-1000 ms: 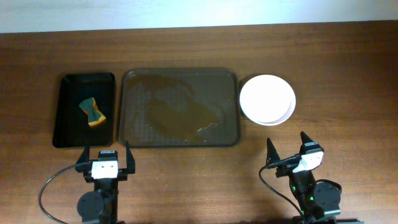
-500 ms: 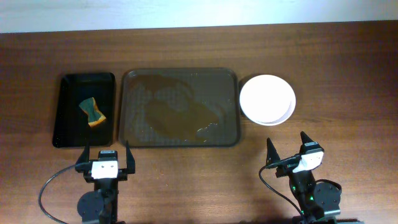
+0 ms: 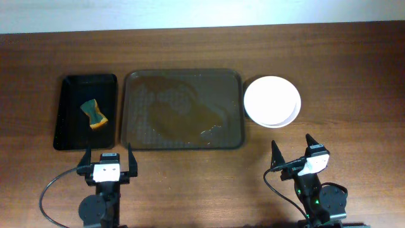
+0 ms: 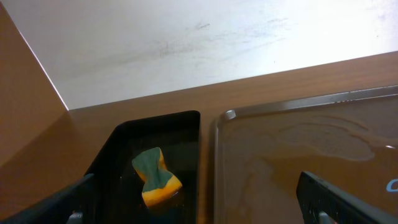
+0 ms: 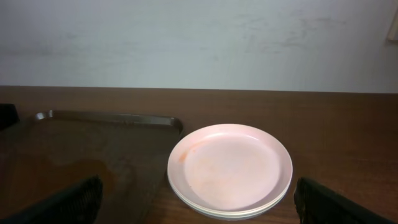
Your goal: Clean dirty plates on tray and stack at the side
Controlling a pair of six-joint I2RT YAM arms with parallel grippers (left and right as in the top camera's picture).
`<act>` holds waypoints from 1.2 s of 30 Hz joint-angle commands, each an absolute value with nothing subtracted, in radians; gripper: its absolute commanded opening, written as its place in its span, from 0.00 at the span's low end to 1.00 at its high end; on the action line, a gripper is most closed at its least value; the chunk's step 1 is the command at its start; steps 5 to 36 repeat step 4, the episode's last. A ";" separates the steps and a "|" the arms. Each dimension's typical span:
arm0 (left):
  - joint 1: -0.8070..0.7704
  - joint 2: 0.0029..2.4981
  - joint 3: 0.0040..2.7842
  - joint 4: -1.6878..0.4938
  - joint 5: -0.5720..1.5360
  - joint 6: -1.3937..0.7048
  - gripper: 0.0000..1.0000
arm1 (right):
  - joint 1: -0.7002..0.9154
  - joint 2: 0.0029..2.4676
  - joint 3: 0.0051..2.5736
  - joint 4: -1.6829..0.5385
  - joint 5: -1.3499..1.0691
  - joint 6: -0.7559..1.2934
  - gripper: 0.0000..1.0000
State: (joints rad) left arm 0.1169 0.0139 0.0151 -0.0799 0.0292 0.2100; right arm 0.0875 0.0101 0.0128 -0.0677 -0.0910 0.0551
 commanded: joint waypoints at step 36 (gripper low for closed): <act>0.112 0.005 0.009 -0.081 0.027 0.226 0.99 | 0.083 0.003 0.006 -0.071 -0.082 0.057 0.98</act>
